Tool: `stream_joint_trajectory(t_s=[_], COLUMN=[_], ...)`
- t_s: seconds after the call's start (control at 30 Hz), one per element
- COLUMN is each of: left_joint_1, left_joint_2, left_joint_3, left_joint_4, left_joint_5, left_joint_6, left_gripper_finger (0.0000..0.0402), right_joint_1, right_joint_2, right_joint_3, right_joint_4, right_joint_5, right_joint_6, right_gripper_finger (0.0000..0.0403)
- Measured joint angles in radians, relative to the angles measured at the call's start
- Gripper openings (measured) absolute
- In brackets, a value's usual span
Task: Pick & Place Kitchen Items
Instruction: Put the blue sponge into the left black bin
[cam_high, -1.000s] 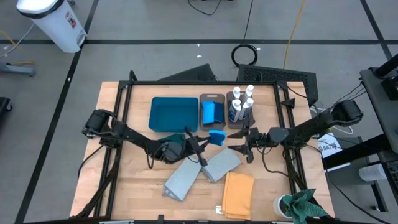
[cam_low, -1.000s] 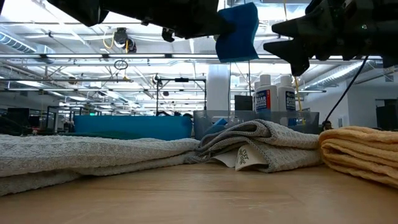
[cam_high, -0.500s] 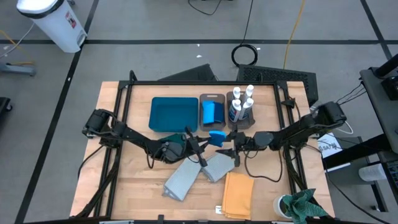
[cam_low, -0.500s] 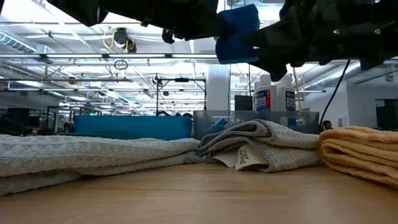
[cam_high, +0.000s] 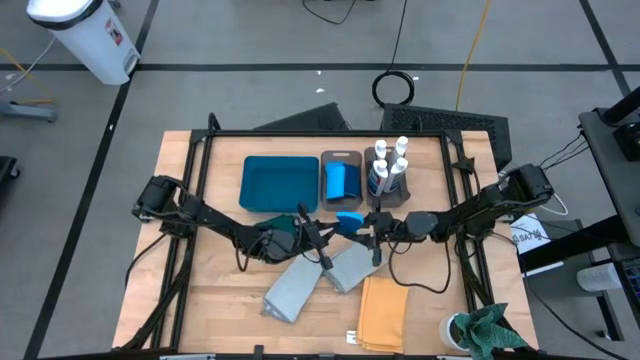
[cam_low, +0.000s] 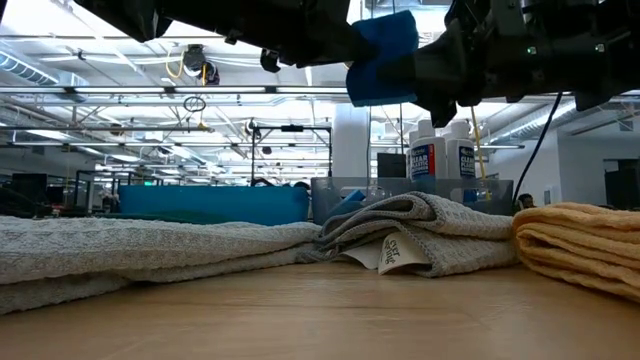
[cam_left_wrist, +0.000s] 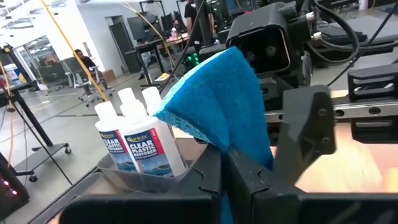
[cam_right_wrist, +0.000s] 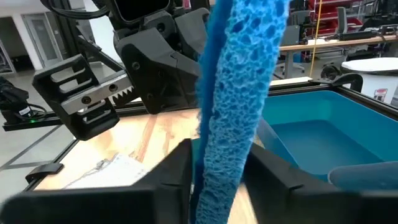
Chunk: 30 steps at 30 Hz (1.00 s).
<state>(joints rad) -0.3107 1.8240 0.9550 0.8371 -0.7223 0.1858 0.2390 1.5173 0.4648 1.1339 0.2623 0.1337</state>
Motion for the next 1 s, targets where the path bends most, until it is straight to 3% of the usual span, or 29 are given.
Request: stream_joint_trajectory(t_s=[0.23, 0.37, 0.57, 1.0], left_joint_1=[0.0, 0.0, 0.0, 0.003], left_joint_2=[0.0, 0.0, 0.0, 0.0], left_joint_3=[0.0, 0.0, 0.0, 0.0], left_joint_4=[-0.003, -0.006, -0.006, -0.006], left_joint_5=[0.003, 0.003, 0.003, -0.005], left_joint_6=[-0.008, -0.013, -0.051, -0.112], left_gripper_finger=[0.0007, 0.0009, 0.0046, 0.0062], right_joint_1=[0.0, 0.0, 0.0, 0.001], right_joint_2=[-0.001, -0.001, -0.019, -0.217], right_joint_3=[0.0, 0.0, 0.0, 0.0], right_joint_4=[-0.007, -0.008, -0.038, -0.304], right_joint_5=[0.0, -0.002, -0.033, -0.026], right_joint_6=[0.0, 0.005, 0.001, -0.018], right_gripper_finger=[0.0008, 0.001, 0.0003, 0.0001])
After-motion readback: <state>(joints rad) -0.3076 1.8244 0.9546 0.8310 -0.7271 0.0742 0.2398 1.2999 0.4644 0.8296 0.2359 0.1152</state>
